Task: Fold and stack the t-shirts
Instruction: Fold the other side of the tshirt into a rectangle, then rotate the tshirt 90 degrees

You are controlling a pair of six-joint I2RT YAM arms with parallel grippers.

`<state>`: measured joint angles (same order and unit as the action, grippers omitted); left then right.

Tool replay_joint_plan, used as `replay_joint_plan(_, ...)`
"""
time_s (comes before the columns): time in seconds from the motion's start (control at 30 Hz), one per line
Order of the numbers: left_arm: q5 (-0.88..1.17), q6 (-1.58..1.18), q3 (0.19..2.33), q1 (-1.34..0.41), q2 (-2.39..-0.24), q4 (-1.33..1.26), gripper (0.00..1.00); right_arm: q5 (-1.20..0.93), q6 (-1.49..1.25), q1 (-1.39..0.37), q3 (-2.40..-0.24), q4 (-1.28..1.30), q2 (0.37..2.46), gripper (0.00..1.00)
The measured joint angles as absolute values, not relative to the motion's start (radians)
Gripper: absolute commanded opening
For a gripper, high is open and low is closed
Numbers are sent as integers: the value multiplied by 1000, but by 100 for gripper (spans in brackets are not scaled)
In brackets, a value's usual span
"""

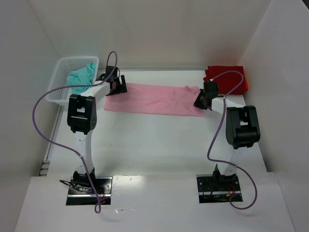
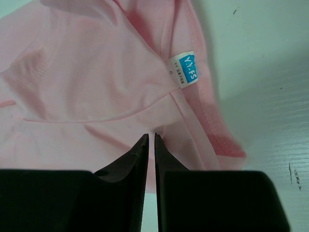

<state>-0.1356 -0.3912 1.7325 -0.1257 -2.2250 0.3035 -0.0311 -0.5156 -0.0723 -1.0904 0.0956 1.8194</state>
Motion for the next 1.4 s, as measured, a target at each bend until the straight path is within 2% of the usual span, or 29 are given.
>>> replay_joint_plan(0.17, -134, -363, 1748, -126, -2228, 324, 96, 0, -516, -72, -1093, 125, 1839, 14)
replay_joint_plan(0.2, -134, -356, 1751, -126, -2228, 327, 100, 14, -516, -72, -1095, 137, 1839, 14)
replay_joint_plan(0.53, -70, -284, 1794, -126, -2159, 354, 100, 97, -585, -72, -1115, 277, 1811, 15)
replay_joint_plan(0.73, 66, -140, 1845, -126, -2143, 385, 100, 128, -627, -72, -1071, 329, 1743, 15)
replay_joint_plan(0.87, 121, 57, 1859, -135, -2137, 413, 100, 135, -636, -72, -1070, 361, 1740, 34)
replay_joint_plan(0.9, 133, 109, 1852, -140, -2132, 416, 100, 130, -640, -72, -1066, 366, 1728, 43)
replay_joint_plan(1.03, 197, 284, 1801, -147, -2111, 442, 100, 99, -658, -72, -1062, 382, 1636, 56)
replay_joint_plan(1.2, 288, 515, 1760, -147, -2111, 494, 99, 35, -685, -72, -1114, 367, 1523, 63)
replay_joint_plan(1.4, 339, 659, 1792, -147, -2127, 533, 99, 10, -703, -95, -1134, 352, 1531, 65)
